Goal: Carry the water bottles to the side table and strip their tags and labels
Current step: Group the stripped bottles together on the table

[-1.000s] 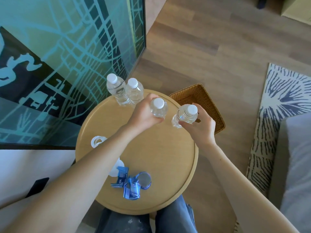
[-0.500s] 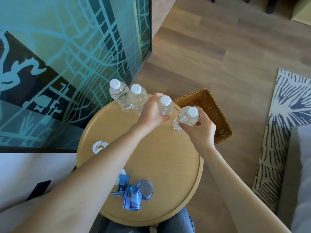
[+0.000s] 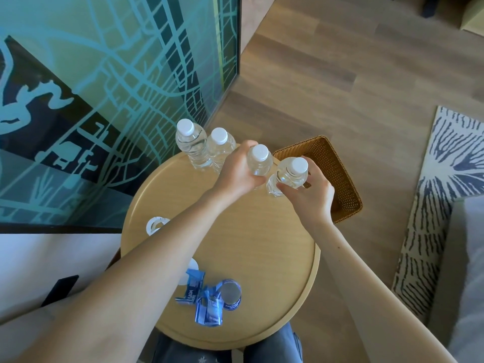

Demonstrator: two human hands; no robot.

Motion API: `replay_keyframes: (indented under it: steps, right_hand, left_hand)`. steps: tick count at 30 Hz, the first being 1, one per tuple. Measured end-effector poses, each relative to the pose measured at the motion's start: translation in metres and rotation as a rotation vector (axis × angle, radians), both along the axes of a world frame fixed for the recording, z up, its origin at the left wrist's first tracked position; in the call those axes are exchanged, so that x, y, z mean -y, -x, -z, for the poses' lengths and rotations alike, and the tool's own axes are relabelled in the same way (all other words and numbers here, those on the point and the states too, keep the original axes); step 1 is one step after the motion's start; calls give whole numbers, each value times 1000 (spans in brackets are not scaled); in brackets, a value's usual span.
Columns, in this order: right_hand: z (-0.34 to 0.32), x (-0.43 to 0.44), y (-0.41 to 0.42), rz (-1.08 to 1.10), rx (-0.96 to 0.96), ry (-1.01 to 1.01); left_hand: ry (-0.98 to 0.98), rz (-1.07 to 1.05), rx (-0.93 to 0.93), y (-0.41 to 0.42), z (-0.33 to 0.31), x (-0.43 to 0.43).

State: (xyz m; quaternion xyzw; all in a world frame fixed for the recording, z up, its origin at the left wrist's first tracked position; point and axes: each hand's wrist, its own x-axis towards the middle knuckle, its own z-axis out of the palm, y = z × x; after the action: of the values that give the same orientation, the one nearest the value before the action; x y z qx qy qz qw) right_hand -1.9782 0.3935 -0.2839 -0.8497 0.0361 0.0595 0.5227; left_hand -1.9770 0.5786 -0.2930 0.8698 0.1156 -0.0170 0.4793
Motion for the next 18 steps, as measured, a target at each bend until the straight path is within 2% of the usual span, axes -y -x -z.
replay_keyframes:
  steps: [12, 18]
  right_hand:
    - [-1, -10, -2, -20, 25, -44]
    - [-4, -13, -1, -7, 27, -29]
  left_hand:
    - [-34, 49, 4, -3, -2, -4]
    - [-152, 28, 71, 3, -6, 1]
